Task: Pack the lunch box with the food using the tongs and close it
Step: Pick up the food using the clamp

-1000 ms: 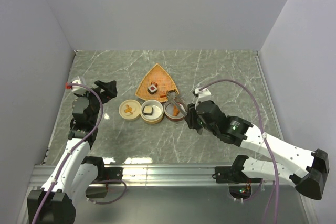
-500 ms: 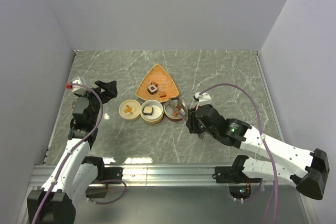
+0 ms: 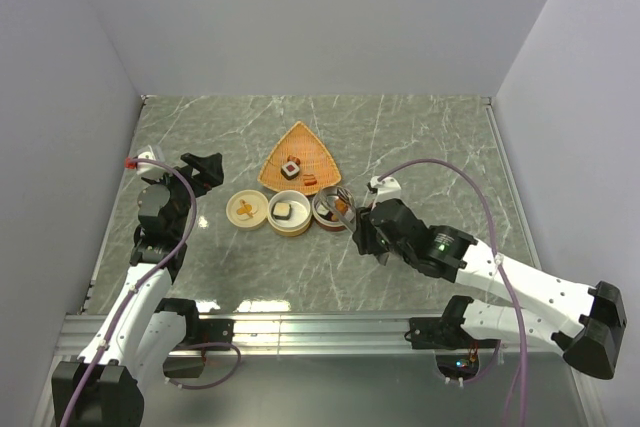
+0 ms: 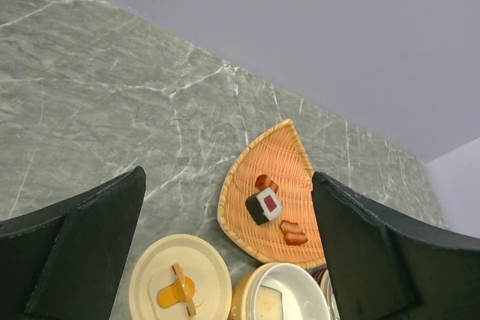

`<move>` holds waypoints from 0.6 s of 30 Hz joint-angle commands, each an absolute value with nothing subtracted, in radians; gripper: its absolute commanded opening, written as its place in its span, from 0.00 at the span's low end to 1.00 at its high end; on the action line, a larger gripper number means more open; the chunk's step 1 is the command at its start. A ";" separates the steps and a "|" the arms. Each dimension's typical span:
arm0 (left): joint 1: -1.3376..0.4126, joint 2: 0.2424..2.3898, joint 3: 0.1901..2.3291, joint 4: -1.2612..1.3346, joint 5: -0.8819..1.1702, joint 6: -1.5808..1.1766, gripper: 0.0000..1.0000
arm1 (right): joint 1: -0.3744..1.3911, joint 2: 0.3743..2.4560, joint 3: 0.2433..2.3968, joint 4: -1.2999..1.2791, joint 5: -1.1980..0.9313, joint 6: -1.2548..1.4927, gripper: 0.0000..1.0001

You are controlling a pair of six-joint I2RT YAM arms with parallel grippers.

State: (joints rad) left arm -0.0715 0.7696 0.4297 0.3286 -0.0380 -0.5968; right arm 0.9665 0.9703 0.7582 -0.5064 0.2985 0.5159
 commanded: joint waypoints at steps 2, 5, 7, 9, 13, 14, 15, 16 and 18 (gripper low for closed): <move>-0.074 0.765 0.430 0.368 -0.015 -0.609 1.00 | 0.974 0.937 0.802 -0.482 0.339 0.503 0.51; -0.074 0.767 0.430 0.367 -0.015 -0.611 1.00 | 0.974 0.956 0.827 -0.465 0.339 0.476 0.52; -0.074 0.767 0.428 0.370 -0.014 -0.611 1.00 | 0.973 0.988 0.841 -0.457 0.336 0.462 0.52; -0.074 0.768 0.430 0.368 -0.014 -0.611 0.99 | 0.974 1.028 0.865 -0.439 0.328 0.442 0.52; -0.074 0.767 0.430 0.370 -0.015 -0.611 0.99 | 0.973 1.103 0.922 -0.399 0.314 0.397 0.52; -0.074 0.769 0.430 0.370 -0.015 -0.611 1.00 | 0.966 1.120 0.946 -0.391 0.310 0.378 0.53; -0.074 0.767 0.430 0.368 -0.017 -0.611 1.00 | 0.963 1.156 0.962 -0.381 0.301 0.367 0.53; -0.074 0.767 0.430 0.368 -0.017 -0.612 1.00 | 0.960 1.175 0.977 -0.376 0.298 0.358 0.53; -0.074 0.767 0.430 0.370 -0.017 -0.611 0.99 | 0.943 1.231 1.014 -0.356 0.285 0.327 0.53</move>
State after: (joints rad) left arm -0.0715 0.7696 0.4297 0.3313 -0.0376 -0.5991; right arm 0.9592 1.1820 0.9375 -0.4431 0.2939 0.3901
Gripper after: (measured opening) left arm 0.995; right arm 0.535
